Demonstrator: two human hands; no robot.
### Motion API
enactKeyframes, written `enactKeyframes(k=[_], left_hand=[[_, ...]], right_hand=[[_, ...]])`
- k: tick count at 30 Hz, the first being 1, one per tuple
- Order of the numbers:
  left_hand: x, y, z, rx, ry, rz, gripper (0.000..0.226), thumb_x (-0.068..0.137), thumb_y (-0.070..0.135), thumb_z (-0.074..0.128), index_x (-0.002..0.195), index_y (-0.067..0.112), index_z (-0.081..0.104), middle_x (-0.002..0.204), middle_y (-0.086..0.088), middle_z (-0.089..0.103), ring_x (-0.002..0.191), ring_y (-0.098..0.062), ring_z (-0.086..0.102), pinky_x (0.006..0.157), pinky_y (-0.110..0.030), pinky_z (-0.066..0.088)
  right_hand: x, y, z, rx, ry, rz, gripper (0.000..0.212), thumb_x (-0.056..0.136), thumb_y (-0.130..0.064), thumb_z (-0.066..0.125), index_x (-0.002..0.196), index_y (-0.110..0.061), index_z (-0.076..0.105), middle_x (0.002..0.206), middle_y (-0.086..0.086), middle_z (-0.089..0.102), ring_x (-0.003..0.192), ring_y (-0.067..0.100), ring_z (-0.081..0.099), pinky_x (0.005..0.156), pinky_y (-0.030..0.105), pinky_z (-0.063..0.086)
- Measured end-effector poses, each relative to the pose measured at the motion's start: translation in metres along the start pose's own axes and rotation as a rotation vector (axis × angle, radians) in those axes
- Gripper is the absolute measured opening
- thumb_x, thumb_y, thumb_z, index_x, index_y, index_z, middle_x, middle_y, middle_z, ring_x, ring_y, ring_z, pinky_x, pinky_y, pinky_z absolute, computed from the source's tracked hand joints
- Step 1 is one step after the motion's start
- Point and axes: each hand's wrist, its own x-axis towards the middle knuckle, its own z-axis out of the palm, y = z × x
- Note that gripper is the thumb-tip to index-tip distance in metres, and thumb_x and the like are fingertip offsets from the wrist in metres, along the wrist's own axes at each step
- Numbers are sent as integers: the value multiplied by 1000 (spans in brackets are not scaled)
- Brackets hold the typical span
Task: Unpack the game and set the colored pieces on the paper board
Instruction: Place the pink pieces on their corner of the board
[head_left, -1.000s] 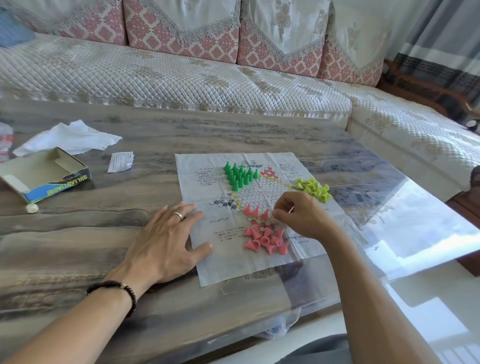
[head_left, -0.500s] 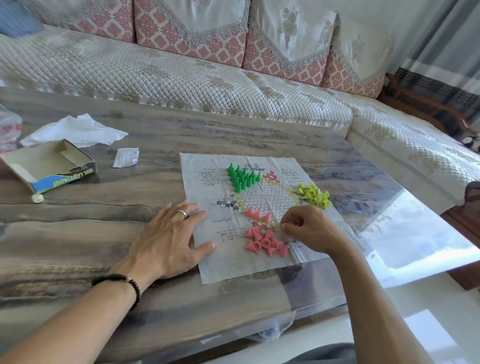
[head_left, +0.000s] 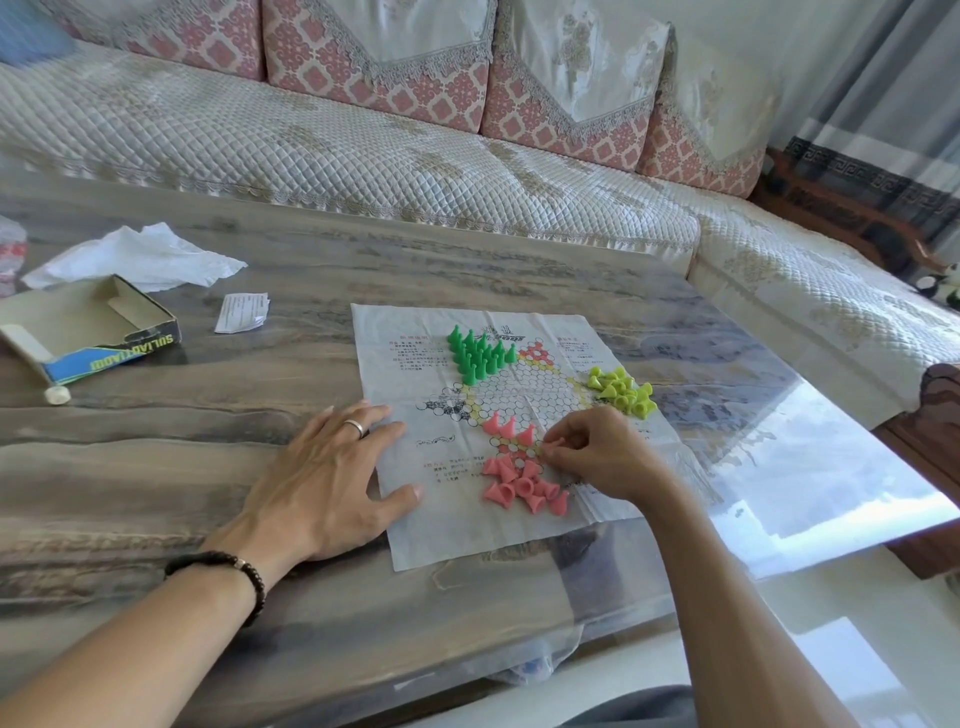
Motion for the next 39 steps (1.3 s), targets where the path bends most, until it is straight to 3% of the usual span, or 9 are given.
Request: enactKeyframes(k=[2, 6, 11, 16, 22, 25, 29, 32, 39], left_hand=[[0, 0, -1, -6, 3, 0, 95, 67, 78, 18, 145, 27, 36, 155, 7, 26, 144, -9, 16, 119, -31, 5], [0, 1, -1, -4, 0, 0, 95, 67, 78, 18, 145, 27, 35, 156, 7, 25, 144, -8, 15, 119, -30, 4], [-1, 1, -2, -7, -2, -1, 96, 66, 78, 17, 146, 28, 34, 156, 8, 24, 144, -7, 13, 118, -29, 2], [-1, 1, -2, -16, -2, 0, 96, 66, 78, 19, 145, 27, 35, 155, 8, 25, 144, -8, 15, 118, -29, 3], [0, 2, -2, -18, 3, 1, 94, 66, 78, 21, 144, 27, 37, 154, 6, 28, 143, -10, 19, 118, -31, 6], [0, 2, -2, -9, 2, 2, 95, 65, 78, 19, 144, 27, 38, 154, 6, 29, 143, -10, 20, 118, -31, 7], [0, 2, -2, 2, -7, -5, 97, 64, 79, 17, 144, 28, 36, 154, 7, 28, 143, -9, 19, 119, -31, 7], [0, 2, -2, 4, -9, -2, 98, 64, 79, 16, 144, 27, 36, 154, 7, 28, 143, -10, 20, 118, -31, 6], [-1, 2, -3, -3, -9, 0, 98, 64, 79, 16, 144, 27, 37, 154, 6, 28, 143, -11, 21, 119, -32, 6]], right_hand=[[1, 0, 0, -9, 8, -4, 5, 85, -15, 68, 83, -17, 73, 60, -3, 58, 53, 8, 48, 54, 26, 43], [3, -2, 3, -36, 37, -26, 5, 84, -17, 69, 85, -18, 73, 73, -1, 68, 66, 12, 59, 63, 29, 51], [7, -2, 6, -75, 42, -22, 7, 82, -13, 68, 81, -19, 71, 74, 0, 67, 70, 16, 62, 66, 35, 53], [7, -3, 6, -85, 46, -25, 7, 82, -13, 66, 82, -19, 70, 70, -2, 64, 62, 9, 54, 55, 22, 43], [-1, -1, 2, -46, 72, -11, 13, 84, -12, 63, 96, -17, 63, 74, -1, 65, 63, 8, 56, 55, 18, 39], [-12, -2, -7, -22, 116, -23, 8, 82, -9, 63, 82, -17, 63, 70, -5, 59, 61, 6, 51, 57, 20, 40], [-33, -4, -14, 38, 40, -45, 9, 78, -15, 69, 69, -15, 66, 60, -7, 57, 55, 7, 47, 57, 29, 44], [-44, -3, -16, 9, -76, -30, 14, 72, -27, 77, 70, -17, 67, 63, 1, 64, 55, 5, 49, 54, 25, 42], [-48, 0, -12, 21, -144, -14, 9, 76, -21, 77, 70, -16, 71, 60, -4, 62, 53, 4, 52, 52, 22, 43]])
